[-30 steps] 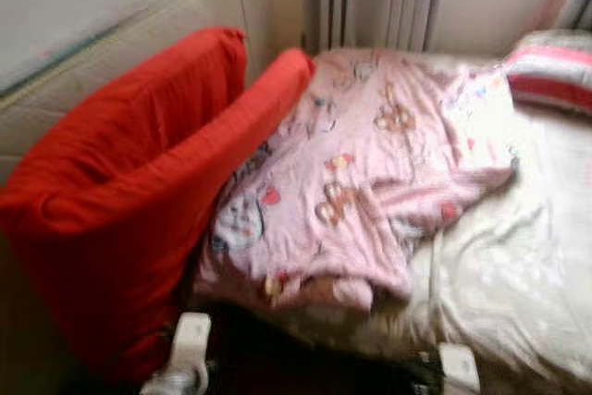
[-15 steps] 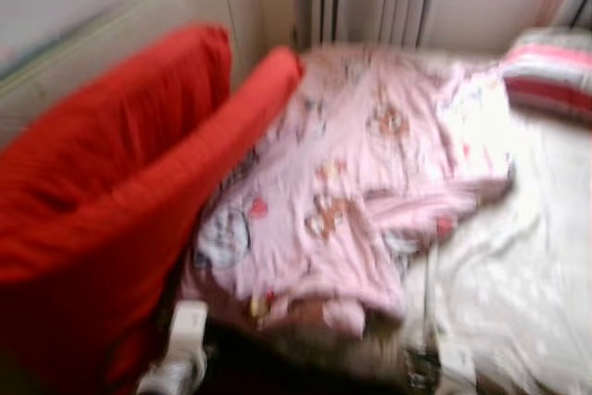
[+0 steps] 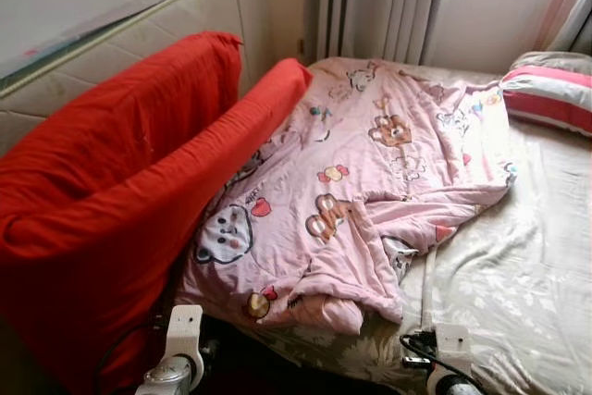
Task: Clean up the room
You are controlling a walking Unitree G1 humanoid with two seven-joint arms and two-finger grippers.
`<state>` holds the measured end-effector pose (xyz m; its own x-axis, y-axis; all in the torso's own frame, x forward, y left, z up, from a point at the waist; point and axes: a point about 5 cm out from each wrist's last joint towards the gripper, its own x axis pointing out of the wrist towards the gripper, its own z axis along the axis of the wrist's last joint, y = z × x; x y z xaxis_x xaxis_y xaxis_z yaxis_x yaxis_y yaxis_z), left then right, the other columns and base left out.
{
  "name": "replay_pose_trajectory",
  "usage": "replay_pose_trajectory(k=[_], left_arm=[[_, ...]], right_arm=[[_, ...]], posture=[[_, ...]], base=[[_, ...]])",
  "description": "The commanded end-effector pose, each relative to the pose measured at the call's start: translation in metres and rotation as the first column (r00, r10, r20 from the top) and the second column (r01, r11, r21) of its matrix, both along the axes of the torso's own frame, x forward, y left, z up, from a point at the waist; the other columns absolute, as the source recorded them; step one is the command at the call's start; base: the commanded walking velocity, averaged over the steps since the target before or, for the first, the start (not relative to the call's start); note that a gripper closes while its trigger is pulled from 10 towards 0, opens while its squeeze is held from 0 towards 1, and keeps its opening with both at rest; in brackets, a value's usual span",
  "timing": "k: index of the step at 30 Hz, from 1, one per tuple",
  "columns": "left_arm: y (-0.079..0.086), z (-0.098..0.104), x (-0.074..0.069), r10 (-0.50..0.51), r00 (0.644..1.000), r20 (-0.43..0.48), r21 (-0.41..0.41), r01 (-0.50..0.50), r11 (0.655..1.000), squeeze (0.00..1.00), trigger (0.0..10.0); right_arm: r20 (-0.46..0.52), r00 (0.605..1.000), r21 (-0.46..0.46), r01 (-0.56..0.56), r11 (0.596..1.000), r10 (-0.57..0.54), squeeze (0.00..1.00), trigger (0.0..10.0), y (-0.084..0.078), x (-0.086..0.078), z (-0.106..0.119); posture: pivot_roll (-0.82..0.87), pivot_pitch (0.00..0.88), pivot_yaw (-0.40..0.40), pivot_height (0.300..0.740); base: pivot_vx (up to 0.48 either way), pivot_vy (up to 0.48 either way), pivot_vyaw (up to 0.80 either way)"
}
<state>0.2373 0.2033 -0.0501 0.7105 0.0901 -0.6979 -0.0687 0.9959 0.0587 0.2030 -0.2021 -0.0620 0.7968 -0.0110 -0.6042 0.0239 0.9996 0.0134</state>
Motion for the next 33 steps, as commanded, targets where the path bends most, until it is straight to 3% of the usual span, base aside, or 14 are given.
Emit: replay_pose_trajectory(k=[1,8,9,10,11,12,13,15,17,18,19,24,28,33], left_arm=[[0.003,-0.001,-0.003,0.016,1.000,0.009,0.001,-0.016,1.000,0.00,10.0],[0.002,0.004,0.001,0.005,0.996,0.085,0.006,-0.006,1.000,0.00,10.0],[0.002,0.005,0.002,0.000,0.995,0.097,0.009,-0.001,1.000,0.00,10.0],[0.001,0.007,0.003,0.002,0.991,0.131,0.002,-0.002,1.000,0.00,10.0],[0.001,0.008,0.003,0.003,0.989,0.145,-0.002,-0.003,1.000,0.00,10.0],[0.001,0.008,0.003,0.003,0.989,0.145,-0.002,-0.003,1.000,0.00,10.0],[0.001,0.009,0.004,0.010,0.986,0.166,-0.011,-0.008,1.000,0.00,10.0],[0.001,0.010,0.005,0.017,0.983,0.184,-0.023,-0.013,1.000,0.00,10.0],[-0.009,0.048,0.048,-0.044,0.923,0.381,-0.014,0.053,0.998,0.00,10.0],[-0.009,0.048,0.048,-0.044,0.923,0.381,-0.014,0.053,0.998,0.00,10.0],[-0.013,0.064,0.062,-0.044,0.896,0.441,0.002,0.048,0.999,0.00,10.0],[-0.011,0.086,0.077,-0.054,0.832,0.552,0.060,0.025,0.998,0.00,10.0],[-0.016,0.095,0.081,-0.048,0.800,0.598,0.041,0.029,0.999,0.00,10.0],[-0.015,0.090,0.076,-0.030,0.802,0.597,0.006,0.033,0.999,0.00,10.0]], right_arm=[[0.021,1.000,-0.005,0.001,1.000,-0.001,0.00,10.0,0.000,-0.001,0.001],[0.060,0.997,-0.014,0.045,0.999,-0.044,0.00,10.0,-0.003,-0.001,0.003],[0.110,0.993,-0.009,0.043,0.999,-0.042,0.00,10.0,-0.001,0.007,0.009],[0.423,0.906,-0.023,-0.006,1.000,0.015,0.00,10.0,0.020,0.067,0.061],[0.509,0.860,-0.029,-0.019,0.999,0.031,0.00,10.0,0.028,0.082,0.079],[0.509,0.860,-0.029,-0.019,0.999,0.031,0.00,10.0,0.028,0.082,0.079],[0.564,0.825,-0.027,-0.020,0.999,0.032,0.00,10.0,0.032,0.090,0.091],[0.555,0.832,-0.019,-0.010,1.000,0.019,0.00,10.0,0.028,0.089,0.089],[0.529,0.849,-0.012,0.005,1.000,0.002,0.00,10.0,0.022,0.089,0.086],[0.529,0.849,-0.012,0.005,1.000,0.002,0.00,10.0,0.022,0.089,0.086],[0.554,0.833,-0.014,0.012,1.000,-0.002,0.00,10.0,0.019,0.093,0.092],[0.609,0.793,-0.011,0.017,1.000,-0.007,0.00,10.0,0.022,0.098,0.103],[0.538,0.843,-0.026,0.034,0.999,-0.015,0.00,10.0,0.019,0.089,0.088],[0.505,0.863,-0.028,0.043,0.999,-0.023,0.00,10.0,0.018,0.081,0.078]], posture=[[-0.12,0.000,0.034,0.740],[-0.12,0.000,0.034,0.740],[-0.12,0.000,0.032,0.740],[-0.13,0.000,0.033,0.740],[-0.13,0.000,0.034,0.740],[-0.13,0.000,0.034,0.740],[-0.13,0.000,0.034,0.740],[-0.13,0.000,0.031,0.740],[-0.13,0.000,0.031,0.740],[-0.13,0.000,0.031,0.740],[-0.13,0.000,0.031,0.740],[-0.14,0.000,0.032,0.740],[-0.13,0.000,0.032,0.740],[-0.14,0.000,0.038,0.740]], base=[[0.000,0.000,0.00],[0.000,0.000,0.00],[0.000,0.000,0.00],[0.000,0.000,0.00],[0.000,0.000,0.00],[0.000,0.000,0.00],[0.000,0.000,0.00],[0.000,0.000,0.00],[0.000,0.000,0.00],[0.000,0.000,0.00],[0.000,0.000,0.00],[0.000,0.000,0.00],[0.000,0.000,0.00],[0.000,0.000,0.00]])
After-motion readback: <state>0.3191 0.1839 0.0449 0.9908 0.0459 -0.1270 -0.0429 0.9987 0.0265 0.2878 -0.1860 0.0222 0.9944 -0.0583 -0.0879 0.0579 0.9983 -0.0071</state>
